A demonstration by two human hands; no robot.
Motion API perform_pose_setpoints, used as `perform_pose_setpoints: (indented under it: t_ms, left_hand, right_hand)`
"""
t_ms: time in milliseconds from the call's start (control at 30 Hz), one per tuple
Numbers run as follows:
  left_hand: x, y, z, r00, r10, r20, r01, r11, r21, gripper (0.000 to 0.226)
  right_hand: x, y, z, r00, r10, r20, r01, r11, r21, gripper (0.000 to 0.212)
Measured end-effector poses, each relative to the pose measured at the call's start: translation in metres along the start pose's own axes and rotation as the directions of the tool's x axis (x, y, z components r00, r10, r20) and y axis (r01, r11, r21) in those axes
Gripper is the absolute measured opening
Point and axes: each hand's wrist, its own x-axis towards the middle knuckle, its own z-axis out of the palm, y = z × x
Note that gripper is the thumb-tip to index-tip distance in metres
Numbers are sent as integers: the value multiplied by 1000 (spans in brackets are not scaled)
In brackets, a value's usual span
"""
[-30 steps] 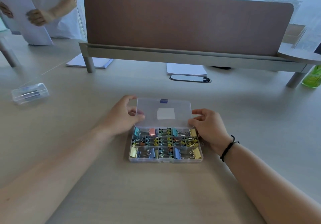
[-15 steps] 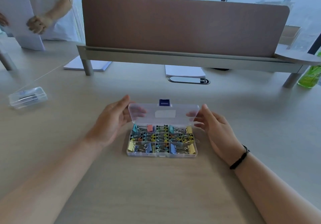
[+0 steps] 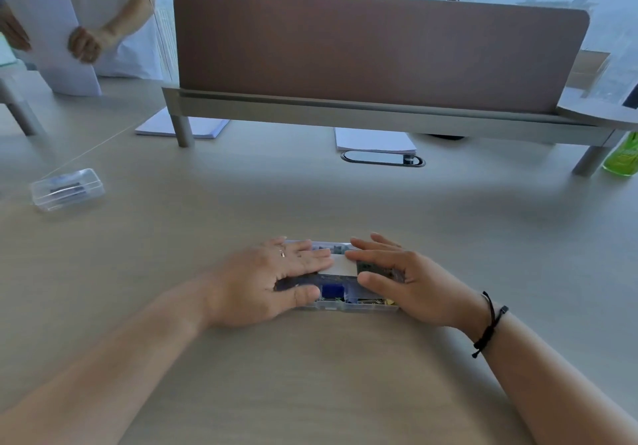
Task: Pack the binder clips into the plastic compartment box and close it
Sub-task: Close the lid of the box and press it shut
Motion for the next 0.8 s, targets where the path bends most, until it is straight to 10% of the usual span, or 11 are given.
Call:
perform_pose_setpoints:
  t_ms: [500,800]
  left_hand:
    - [0,24,7,999,-24,22,14,924,382,85]
    - [5,8,4,994,-3,-107,12,996,84,76]
  right_hand:
    - [-9,-18,2,992,-20,123,79,864,-498,93]
    - [-8,-6,4,989,-114,-96,100,985,-141,79]
